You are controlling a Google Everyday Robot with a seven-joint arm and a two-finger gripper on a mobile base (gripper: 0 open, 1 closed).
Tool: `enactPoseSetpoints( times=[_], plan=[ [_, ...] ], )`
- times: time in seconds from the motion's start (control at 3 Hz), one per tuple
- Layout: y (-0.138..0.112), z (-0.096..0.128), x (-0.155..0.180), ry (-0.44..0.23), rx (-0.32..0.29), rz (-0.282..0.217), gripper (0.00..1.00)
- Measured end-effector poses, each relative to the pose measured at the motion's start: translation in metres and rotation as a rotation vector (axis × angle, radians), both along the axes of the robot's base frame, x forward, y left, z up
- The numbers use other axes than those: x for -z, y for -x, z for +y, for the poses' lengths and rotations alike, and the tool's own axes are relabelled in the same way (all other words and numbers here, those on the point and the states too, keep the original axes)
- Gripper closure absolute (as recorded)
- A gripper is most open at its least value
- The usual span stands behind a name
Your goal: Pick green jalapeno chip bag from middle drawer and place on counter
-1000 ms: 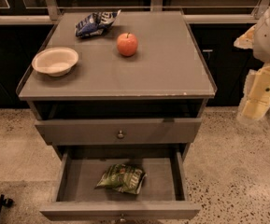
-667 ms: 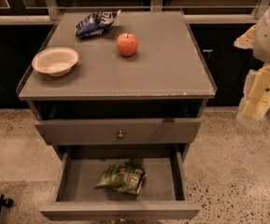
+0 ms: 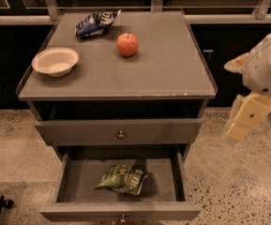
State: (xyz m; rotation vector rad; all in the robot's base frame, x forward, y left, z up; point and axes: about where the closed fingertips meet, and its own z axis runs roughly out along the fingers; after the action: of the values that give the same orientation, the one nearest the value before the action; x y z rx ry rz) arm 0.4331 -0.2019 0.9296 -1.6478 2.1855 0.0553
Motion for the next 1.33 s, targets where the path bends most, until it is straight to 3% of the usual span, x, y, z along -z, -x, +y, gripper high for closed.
enactPoseSetpoints(
  times=[0.67, 1.0, 1.33],
  plan=[
    [0.015, 0.036, 0.108, -0.156, 0.114, 0.021, 0.0],
    [0.002, 0.037, 0.112, -0.166, 0.136, -0.039, 0.0],
    [0.005, 0.039, 0.113, -0.167, 0.133, -0.04, 0.0]
  ],
)
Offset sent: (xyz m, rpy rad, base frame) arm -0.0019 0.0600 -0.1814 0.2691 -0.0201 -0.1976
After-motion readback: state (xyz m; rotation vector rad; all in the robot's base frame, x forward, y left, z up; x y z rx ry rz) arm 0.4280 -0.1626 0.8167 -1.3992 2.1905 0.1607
